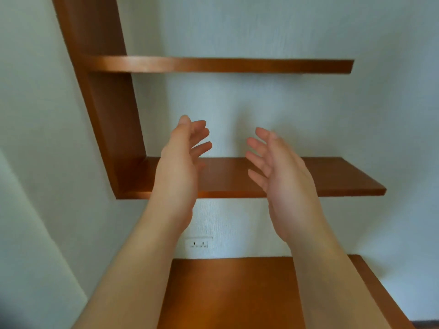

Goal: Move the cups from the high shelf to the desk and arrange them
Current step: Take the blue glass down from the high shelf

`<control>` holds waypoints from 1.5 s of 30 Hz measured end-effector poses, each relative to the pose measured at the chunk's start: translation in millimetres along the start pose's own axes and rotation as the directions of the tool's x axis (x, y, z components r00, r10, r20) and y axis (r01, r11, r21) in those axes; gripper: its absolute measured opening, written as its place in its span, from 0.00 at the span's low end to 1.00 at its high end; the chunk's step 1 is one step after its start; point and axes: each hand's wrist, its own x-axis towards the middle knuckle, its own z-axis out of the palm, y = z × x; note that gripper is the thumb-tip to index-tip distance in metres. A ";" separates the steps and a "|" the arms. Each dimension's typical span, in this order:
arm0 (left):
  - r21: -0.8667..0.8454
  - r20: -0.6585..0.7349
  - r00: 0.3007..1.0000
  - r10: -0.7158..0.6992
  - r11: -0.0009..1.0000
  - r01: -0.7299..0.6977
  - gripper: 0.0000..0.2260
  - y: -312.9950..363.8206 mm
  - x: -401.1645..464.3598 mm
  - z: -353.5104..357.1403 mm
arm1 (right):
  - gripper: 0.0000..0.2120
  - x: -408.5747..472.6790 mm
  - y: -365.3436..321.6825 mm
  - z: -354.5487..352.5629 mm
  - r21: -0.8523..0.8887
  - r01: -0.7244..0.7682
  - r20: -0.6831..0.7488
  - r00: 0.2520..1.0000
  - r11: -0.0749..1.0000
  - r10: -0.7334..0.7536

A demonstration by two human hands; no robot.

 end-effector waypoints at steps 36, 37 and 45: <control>0.080 -0.138 0.846 0.515 0.857 -0.508 0.18 200.3 79.5 64.5 | 0.11 133.7 -205.2 41.6 0.218 0.461 0.247 0.826 0.860 -0.506; 0.094 -0.149 0.836 0.528 0.849 -0.520 0.18 206.7 81.6 62.9 | 0.12 137.2 -211.2 43.6 0.222 0.479 0.257 0.811 0.849 -0.525; 0.128 -0.144 0.824 0.548 0.836 -0.534 0.21 258.7 87.6 40.9 | 0.11 144.2 -246.6 72.1 0.271 0.545 0.286 0.741 0.794 -0.607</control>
